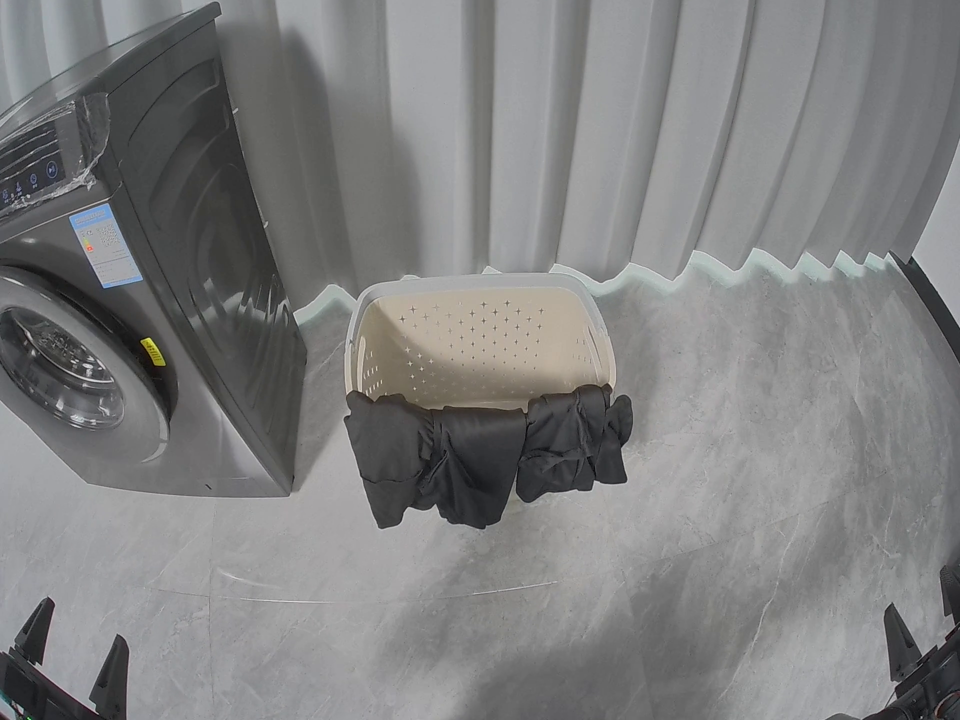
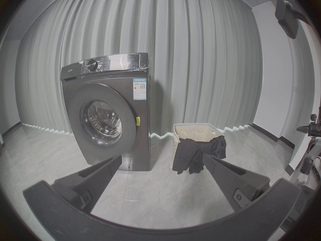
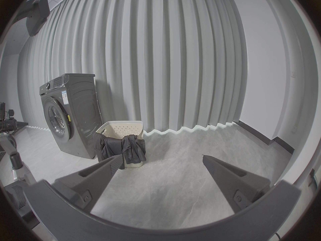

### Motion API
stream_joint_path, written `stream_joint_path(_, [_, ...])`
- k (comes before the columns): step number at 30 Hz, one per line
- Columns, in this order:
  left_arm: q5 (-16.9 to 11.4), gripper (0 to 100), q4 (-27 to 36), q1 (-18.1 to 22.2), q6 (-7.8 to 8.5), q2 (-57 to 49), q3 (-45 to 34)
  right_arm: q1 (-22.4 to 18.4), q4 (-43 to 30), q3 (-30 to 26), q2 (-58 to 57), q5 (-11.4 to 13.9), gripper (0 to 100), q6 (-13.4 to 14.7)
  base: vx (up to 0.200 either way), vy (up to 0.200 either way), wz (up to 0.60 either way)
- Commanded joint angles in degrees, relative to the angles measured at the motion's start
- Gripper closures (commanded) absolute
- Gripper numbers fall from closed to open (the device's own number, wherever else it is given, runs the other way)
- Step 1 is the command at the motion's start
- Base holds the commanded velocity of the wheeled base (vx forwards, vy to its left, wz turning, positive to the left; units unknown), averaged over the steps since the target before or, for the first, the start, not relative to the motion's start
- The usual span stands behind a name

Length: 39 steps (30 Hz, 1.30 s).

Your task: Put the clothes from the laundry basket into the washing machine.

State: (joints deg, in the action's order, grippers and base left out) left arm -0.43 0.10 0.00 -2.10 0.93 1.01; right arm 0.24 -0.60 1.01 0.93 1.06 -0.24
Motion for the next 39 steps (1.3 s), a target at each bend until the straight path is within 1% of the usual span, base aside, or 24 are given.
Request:
stream_joint_path(1, [0.0, 0, -0.1, 0.0, -0.01, -0.8, -0.9, 0.0, 0.0, -0.8, -0.9, 0.0, 0, 0.0, 0.200, 0.000, 0.00])
stream_joint_path(3, [0.0, 0, 0.0, 0.0, -0.01, -0.8, -0.9, 0.0, 0.0, -0.8, -0.9, 0.0, 0, 0.0, 0.200, 0.000, 0.00])
stream_joint_path(21, [0.0, 0, 0.0, 0.0, -0.10, -0.8, -0.9, 0.0, 0.0, -0.8, -0.9, 0.0, 0, 0.0, 0.000, 0.000, 0.00])
stream_joint_path(27, [0.0, 0, 0.0, 0.0, -0.10, -0.8, -0.9, 0.0, 0.0, -0.8, -0.9, 0.0, 0, 0.0, 0.200, 0.000, 0.00])
stream_joint_path(39, [0.0, 0, 0.0, 0.0, -0.10, -0.8, -0.9, 0.0, 0.0, -0.8, -0.9, 0.0, 0, 0.0, 0.000, 0.000, 0.00])
